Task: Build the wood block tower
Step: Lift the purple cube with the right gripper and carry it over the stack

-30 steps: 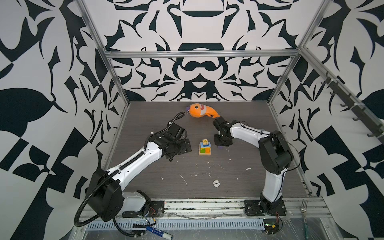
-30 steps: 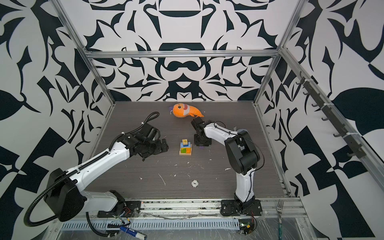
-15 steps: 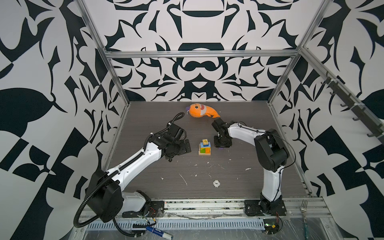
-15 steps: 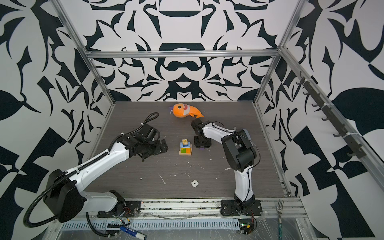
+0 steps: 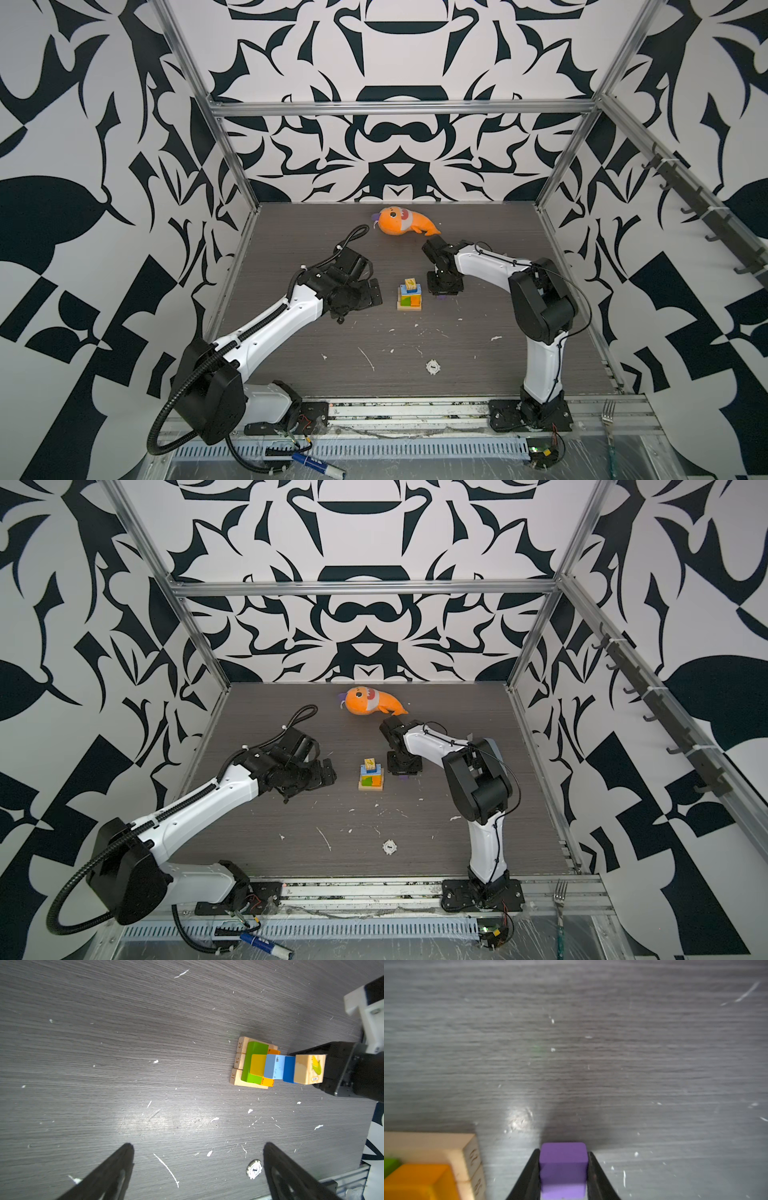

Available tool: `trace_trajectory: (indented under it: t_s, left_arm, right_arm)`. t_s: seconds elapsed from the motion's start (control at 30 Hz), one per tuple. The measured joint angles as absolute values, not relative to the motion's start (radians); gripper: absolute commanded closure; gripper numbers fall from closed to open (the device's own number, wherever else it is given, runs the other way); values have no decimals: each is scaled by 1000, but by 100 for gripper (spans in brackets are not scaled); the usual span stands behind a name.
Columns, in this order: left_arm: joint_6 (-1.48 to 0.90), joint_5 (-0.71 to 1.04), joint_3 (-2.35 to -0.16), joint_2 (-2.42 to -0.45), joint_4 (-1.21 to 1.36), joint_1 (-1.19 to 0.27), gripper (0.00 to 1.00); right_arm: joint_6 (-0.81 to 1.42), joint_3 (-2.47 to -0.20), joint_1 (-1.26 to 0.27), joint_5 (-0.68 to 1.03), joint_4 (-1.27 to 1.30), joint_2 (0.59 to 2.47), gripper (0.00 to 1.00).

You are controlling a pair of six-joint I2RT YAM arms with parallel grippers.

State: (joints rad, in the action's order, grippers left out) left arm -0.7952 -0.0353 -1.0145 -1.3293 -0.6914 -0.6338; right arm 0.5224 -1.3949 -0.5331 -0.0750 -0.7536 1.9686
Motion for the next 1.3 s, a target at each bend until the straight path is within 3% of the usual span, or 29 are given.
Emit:
trace_trajectory:
  t_s: [0.67, 1.3]
  left_arm:
    - [-784, -13, -1002, -1329, -654, -621, 0]
    - [-781, 12, -955, -1304, -630, -614, 1]
  right_arm:
    - [516, -1762, -657, -101, -1025, 1860, 69]
    - [515, -1958, -739, -64, -1163, 2030, 69]
